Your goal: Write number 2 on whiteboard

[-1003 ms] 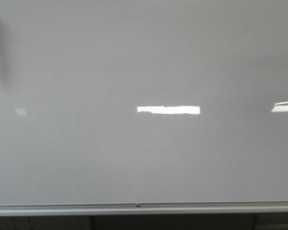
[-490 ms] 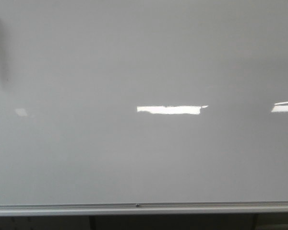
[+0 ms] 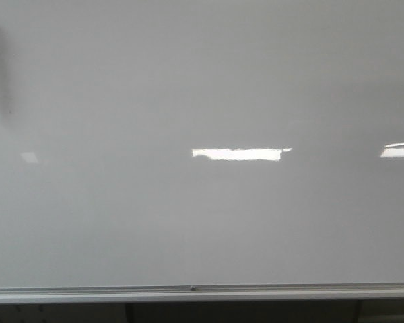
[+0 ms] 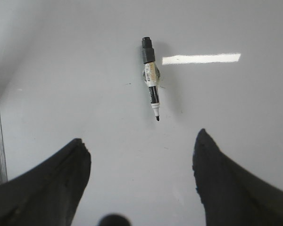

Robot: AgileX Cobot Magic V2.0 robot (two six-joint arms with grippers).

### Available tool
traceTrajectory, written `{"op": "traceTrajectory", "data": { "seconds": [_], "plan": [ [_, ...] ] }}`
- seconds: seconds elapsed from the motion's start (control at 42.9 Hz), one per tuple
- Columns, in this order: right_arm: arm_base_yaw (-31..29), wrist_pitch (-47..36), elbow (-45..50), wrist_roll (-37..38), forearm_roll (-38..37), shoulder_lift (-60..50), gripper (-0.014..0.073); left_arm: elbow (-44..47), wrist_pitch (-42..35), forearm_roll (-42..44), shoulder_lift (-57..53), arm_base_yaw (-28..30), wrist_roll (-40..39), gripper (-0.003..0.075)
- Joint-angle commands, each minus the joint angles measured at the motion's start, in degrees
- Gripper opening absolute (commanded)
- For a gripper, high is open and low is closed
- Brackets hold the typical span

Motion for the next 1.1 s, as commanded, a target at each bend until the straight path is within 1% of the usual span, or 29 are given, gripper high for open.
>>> {"op": "traceTrajectory", "data": {
  "seconds": [0.0, 0.257, 0.467, 0.77, 0.933, 1.073],
  "plan": [
    [-0.14, -3.78, -1.83, -0.38, -0.49, 1.12, 0.0557, -1.67, -4.09, -0.59, 1.03, 0.07, -0.17, 0.0473],
    [-0.14, -3.83, -1.83, -0.38, -0.49, 1.12, 0.0558, -1.67, -4.33, -0.59, 1.60, 0.07, -0.17, 0.0473],
    [-0.14, -3.83, -1.83, -0.38, -0.49, 1.12, 0.0558, -3.87, -3.78, -0.59, 6.99, 0.07, -0.17, 0.0473],
    [-0.14, -4.03, -1.83, -0.38, -0.49, 1.12, 0.0558, -11.05, -3.24, -0.71, 20.40, 0.07, -0.17, 0.0473],
    [-0.14, -4.33, -1.83, -0.38, -0.49, 1.12, 0.0558, -14.24, -3.24, -5.32, 28.60, 0.07, -0.17, 0.0473],
    [-0.14, -4.32, -1.83, -0.38, -0.49, 1.17, 0.0558, -16.45, -4.93, -5.30, 35.44, 0.07, -0.17, 0.0473]
  ]
}}
